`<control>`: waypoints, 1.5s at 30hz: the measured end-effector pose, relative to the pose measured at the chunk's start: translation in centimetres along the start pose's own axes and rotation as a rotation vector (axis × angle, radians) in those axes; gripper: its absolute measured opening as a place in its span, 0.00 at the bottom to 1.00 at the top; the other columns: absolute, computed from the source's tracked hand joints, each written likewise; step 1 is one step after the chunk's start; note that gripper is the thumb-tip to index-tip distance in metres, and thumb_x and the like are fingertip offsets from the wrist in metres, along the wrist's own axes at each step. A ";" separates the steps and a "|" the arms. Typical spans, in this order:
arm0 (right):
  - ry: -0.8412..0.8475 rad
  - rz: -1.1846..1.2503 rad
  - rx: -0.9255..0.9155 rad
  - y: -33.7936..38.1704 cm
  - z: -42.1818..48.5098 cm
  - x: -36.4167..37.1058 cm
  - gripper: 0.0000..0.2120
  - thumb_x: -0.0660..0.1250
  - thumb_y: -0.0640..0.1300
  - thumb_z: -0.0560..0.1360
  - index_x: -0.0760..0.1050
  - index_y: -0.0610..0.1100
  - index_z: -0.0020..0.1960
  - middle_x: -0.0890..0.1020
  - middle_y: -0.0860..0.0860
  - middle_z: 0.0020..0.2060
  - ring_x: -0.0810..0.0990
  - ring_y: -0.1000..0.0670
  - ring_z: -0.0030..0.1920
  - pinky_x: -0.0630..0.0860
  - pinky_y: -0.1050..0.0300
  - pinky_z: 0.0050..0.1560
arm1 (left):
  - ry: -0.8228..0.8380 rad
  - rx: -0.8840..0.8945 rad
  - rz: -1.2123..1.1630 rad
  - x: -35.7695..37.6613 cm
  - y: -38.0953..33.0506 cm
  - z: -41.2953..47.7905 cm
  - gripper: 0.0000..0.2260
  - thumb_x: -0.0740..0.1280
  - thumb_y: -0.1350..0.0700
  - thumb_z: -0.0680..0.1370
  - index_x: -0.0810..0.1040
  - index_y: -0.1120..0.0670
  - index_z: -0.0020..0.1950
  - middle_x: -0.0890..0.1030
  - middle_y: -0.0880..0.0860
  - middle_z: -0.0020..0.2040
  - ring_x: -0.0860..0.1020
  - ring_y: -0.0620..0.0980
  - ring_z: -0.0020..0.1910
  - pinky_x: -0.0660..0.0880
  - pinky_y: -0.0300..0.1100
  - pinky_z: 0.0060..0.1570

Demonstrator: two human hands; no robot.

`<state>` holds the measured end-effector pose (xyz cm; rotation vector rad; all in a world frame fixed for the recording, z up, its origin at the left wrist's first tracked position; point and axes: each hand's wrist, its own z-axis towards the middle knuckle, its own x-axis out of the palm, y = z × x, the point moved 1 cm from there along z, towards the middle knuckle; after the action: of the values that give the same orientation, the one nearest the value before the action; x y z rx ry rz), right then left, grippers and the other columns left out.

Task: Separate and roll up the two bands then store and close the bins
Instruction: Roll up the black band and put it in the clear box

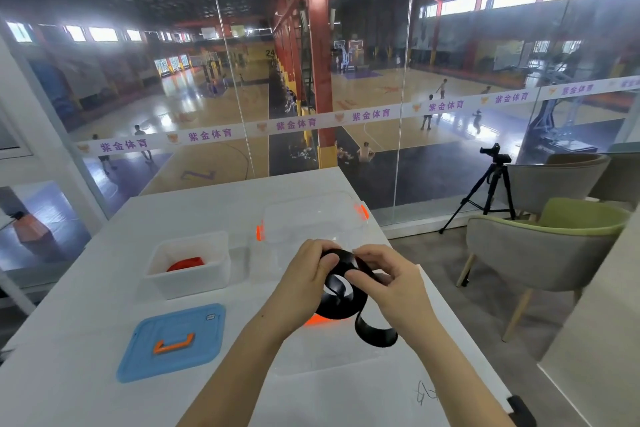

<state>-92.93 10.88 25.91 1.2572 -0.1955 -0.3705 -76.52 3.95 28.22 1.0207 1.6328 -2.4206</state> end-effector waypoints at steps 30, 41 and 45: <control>-0.091 0.159 0.007 0.3 0.6 -0.5 0.15 0.78 0.34 0.74 0.86 0.54 0.50 0.89 0.51 0.48 0.87 0.50 0.54 0.81 0.61 0.53 | -0.334 -0.244 -0.749 1.5 -0.6 0.1 0.16 0.58 0.47 0.84 0.81 0.53 0.59 0.85 0.55 0.56 0.81 0.56 0.60 0.73 0.60 0.69; 0.006 0.055 0.020 -0.1 0.8 -1.5 0.10 0.80 0.36 0.71 0.83 0.47 0.46 0.86 0.50 0.42 0.86 0.47 0.45 0.83 0.56 0.48 | -0.060 0.148 0.051 0.3 -0.8 0.1 0.14 0.61 0.57 0.85 0.77 0.44 0.67 0.76 0.39 0.59 0.75 0.41 0.63 0.70 0.30 0.62; 0.017 0.114 0.032 0.1 0.9 -1.6 0.11 0.80 0.35 0.71 0.81 0.46 0.46 0.87 0.47 0.43 0.87 0.46 0.46 0.85 0.52 0.50 | -0.117 0.117 -0.050 0.5 -1.2 0.2 0.12 0.63 0.61 0.84 0.79 0.44 0.59 0.79 0.41 0.57 0.77 0.42 0.60 0.72 0.31 0.58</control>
<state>-94.72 10.68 26.41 1.2745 -0.2590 -0.2591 -77.48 4.50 28.99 0.8428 1.5145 -2.5812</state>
